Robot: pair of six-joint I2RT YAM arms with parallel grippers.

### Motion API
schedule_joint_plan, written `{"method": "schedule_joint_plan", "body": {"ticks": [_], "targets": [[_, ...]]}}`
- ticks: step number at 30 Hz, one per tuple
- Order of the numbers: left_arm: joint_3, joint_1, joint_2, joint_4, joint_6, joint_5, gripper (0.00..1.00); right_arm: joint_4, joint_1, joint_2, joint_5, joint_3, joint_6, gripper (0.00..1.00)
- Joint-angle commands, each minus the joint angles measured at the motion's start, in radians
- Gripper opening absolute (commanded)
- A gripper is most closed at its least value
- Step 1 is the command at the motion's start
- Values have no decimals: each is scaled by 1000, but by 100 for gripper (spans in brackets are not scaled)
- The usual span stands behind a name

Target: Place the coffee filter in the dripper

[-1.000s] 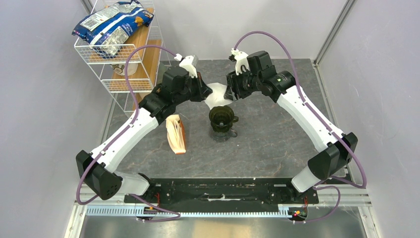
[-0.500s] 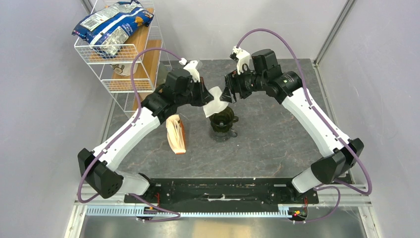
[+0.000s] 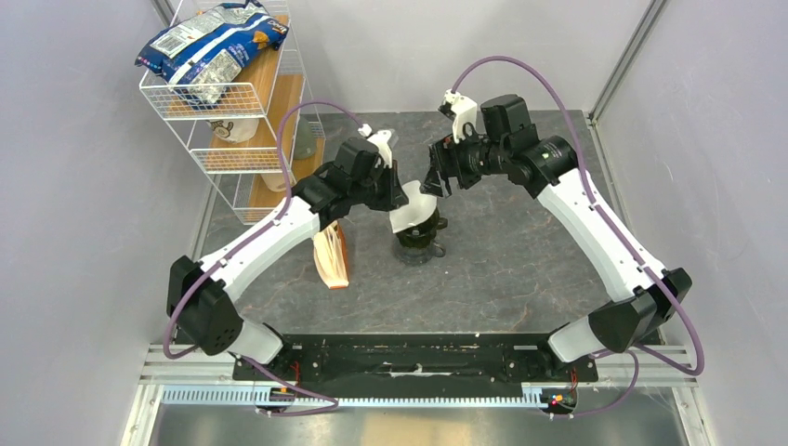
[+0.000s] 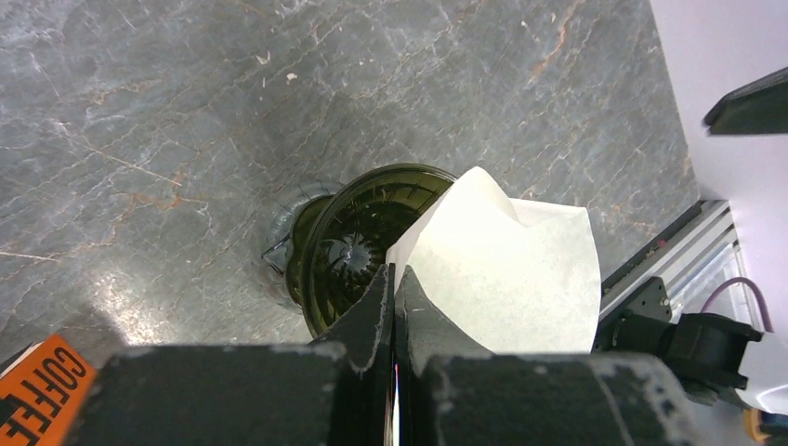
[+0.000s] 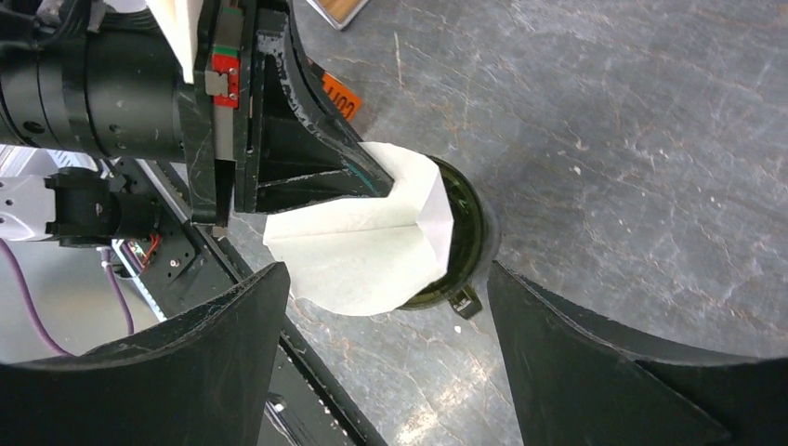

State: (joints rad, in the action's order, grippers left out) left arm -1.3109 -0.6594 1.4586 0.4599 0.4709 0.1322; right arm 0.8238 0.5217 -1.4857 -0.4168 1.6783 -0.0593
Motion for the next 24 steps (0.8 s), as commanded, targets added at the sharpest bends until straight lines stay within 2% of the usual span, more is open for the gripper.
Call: {"method": "schedule_joint_plan", "body": {"ticks": [1, 4, 8, 17, 19, 21, 24], "targets": [[19, -22, 22, -74, -45, -8, 2, 23, -39, 19, 19, -14, 4, 86], [30, -34, 35, -93, -58, -17, 10, 34, -54, 17, 24, -32, 21, 86], [12, -36, 46, -71, -82, -30, 33, 55, -69, 10, 26, -71, 52, 87], [-26, 0, -39, 45, -167, -13, 60, 67, -66, -13, -15, -135, 107, 87], [-14, 21, -59, 50, -167, 25, 71, 66, -66, -22, -22, -144, 97, 88], [-7, 39, -70, 63, -168, 36, 74, 62, -66, -33, -19, -150, 92, 89], [10, 73, -81, 69, -157, 44, 75, 50, -65, -49, -16, -155, 82, 90]]}}
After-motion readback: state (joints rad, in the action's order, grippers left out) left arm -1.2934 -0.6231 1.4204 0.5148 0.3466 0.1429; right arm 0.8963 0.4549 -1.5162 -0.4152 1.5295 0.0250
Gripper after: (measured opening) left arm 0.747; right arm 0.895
